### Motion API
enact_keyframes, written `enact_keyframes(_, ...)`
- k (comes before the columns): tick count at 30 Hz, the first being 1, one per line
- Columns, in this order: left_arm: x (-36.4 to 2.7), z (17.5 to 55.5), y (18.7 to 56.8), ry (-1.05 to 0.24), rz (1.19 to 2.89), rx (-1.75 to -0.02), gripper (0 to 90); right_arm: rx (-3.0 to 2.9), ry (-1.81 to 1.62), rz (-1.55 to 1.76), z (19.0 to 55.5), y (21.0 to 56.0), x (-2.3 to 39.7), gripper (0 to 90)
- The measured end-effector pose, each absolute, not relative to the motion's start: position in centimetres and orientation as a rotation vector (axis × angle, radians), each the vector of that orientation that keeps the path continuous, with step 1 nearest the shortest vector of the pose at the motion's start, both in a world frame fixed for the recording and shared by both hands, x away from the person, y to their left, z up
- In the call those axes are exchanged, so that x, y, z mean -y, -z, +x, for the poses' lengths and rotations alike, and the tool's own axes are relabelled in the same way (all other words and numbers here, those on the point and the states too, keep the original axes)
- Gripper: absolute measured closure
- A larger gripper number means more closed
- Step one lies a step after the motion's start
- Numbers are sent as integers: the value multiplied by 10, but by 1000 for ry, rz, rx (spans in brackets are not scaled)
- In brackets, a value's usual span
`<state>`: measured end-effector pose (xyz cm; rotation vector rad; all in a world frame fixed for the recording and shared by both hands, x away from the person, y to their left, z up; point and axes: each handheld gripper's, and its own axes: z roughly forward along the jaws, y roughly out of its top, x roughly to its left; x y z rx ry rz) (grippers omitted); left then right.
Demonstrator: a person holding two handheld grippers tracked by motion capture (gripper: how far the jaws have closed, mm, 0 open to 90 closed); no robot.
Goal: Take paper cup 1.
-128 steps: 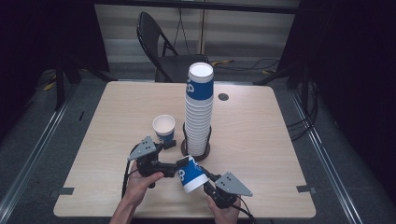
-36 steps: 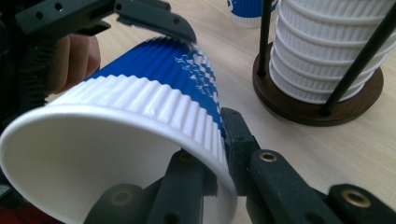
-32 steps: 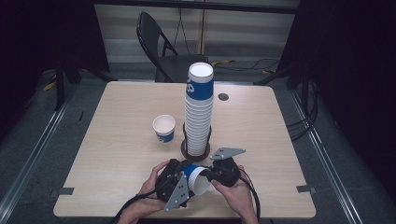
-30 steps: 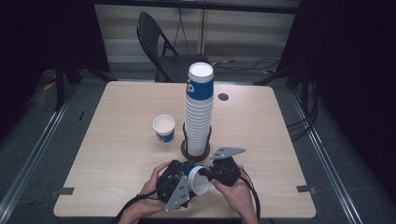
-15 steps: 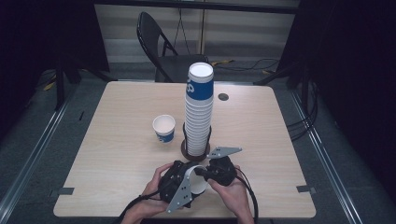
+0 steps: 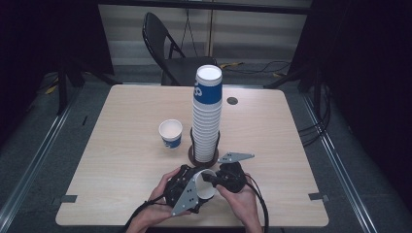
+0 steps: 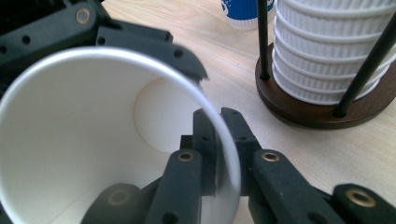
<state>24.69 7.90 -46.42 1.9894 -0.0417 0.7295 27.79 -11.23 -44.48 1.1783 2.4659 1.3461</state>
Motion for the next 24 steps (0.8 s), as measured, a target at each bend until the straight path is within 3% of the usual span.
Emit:
enact_keyframes(11,-90,260,465,-633,1945,-126,178,-2352,-1447,1178,271,441,118,684)
enact_keyframes(24,-114,277,462,-537,1870,-314,178,-2113,-1618,1141,261,433,132,382)
